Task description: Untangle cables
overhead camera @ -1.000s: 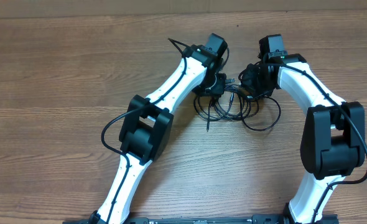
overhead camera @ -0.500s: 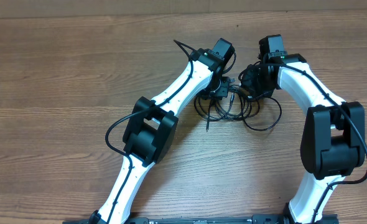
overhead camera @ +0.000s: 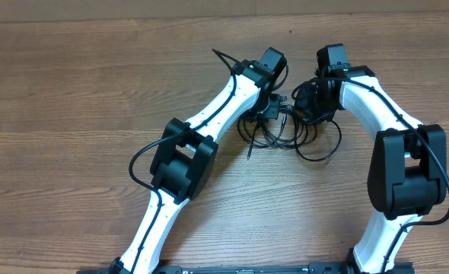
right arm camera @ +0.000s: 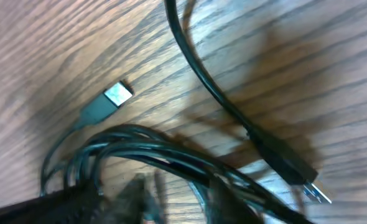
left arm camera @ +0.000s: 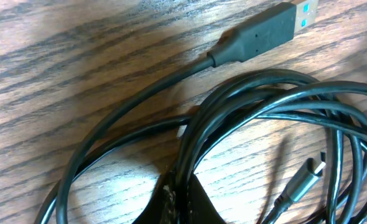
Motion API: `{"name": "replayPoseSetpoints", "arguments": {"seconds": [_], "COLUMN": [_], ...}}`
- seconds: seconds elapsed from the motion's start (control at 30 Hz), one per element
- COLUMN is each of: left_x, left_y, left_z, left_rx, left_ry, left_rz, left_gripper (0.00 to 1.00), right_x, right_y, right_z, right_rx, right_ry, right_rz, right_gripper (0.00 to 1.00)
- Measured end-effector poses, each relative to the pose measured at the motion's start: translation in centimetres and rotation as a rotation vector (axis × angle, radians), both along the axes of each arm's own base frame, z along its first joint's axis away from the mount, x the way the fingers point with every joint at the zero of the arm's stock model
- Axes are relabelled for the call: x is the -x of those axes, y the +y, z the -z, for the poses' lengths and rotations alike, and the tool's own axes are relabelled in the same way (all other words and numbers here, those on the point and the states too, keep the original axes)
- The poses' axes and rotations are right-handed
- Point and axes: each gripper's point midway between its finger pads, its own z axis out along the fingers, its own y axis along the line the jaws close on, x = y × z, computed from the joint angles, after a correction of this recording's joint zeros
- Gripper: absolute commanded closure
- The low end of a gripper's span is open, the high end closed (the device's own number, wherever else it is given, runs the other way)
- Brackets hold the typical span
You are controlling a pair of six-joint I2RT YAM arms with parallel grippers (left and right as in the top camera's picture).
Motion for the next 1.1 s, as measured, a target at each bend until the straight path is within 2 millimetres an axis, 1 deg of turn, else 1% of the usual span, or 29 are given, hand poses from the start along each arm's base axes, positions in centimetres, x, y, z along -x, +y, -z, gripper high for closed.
{"name": "replayPoseSetpoints", "arguments": {"seconds": [0.13,0.2,0.23,0.33,0.43,0.5,0.57,0.63,0.77,0.87,0.9,0.97,1.03,1.1], "left_x": [0.1,-0.2,-0.4,-1.2,-2.1,-2.4,-2.5,-2.4,-2.1,-2.0,-2.0,-1.9,-1.9,-1.8], "left_y": [0.2,0.1,0.1,-0.1,-0.4,-0.4,-0.5,-0.5,-0.9,-1.1,-1.1,-1.1,-1.1,-1.2], "left_z": [-0.5,-1.3,-1.9,-5.0,-8.9,-11.5,-13.0,-13.6,-13.6,-13.7,-13.7,-13.7,-13.7,-13.7], "left_rx": [-0.008,-0.005,-0.001,0.027,0.064,0.086,0.099,0.106,0.127,0.139,0.14,0.141,0.142,0.144], "left_ry": [-0.013,-0.037,-0.052,-0.122,-0.211,-0.265,-0.295,-0.308,-0.298,-0.295,-0.292,-0.29,-0.289,-0.286], "left_rz": [0.053,0.086,0.099,0.141,0.178,0.196,0.203,0.213,0.23,0.234,0.235,0.236,0.238,0.241], "left_gripper": [0.96,0.95,0.96,0.96,0.96,0.96,0.96,0.96,0.96,0.96,0.96,0.96,0.96,0.96], "right_x": [0.0,-0.1,-0.3,-0.8,-1.6,-1.8,-1.8,-1.9,-2.0,-2.0,-1.9,-1.9,-1.7,-1.6], "right_y": [0.4,0.8,0.9,1.5,1.8,1.8,1.7,1.8,2.5,3.5,3.9,4.5,4.9,5.0], "right_z": [-0.2,-0.5,-0.8,-2.0,-3.5,-4.2,-4.6,-5.0,-5.4,-5.6,-5.6,-5.7,-5.7,-5.7], "right_rx": [-0.049,-0.106,-0.143,-0.286,-0.423,-0.488,-0.535,-0.569,-0.614,-0.634,-0.639,-0.645,-0.652,-0.66], "right_ry": [0.005,0.003,0.0,-0.016,-0.044,-0.041,-0.02,-0.002,0.029,0.055,0.06,0.067,0.085,0.112], "right_rz": [0.002,0.003,0.004,0.004,0.01,0.035,0.072,0.107,0.157,0.177,0.177,0.175,0.19,0.224], "right_gripper": [0.83,0.8,0.76,0.67,0.54,0.51,0.49,0.49,0.49,0.49,0.51,0.62,0.65,0.66]}}
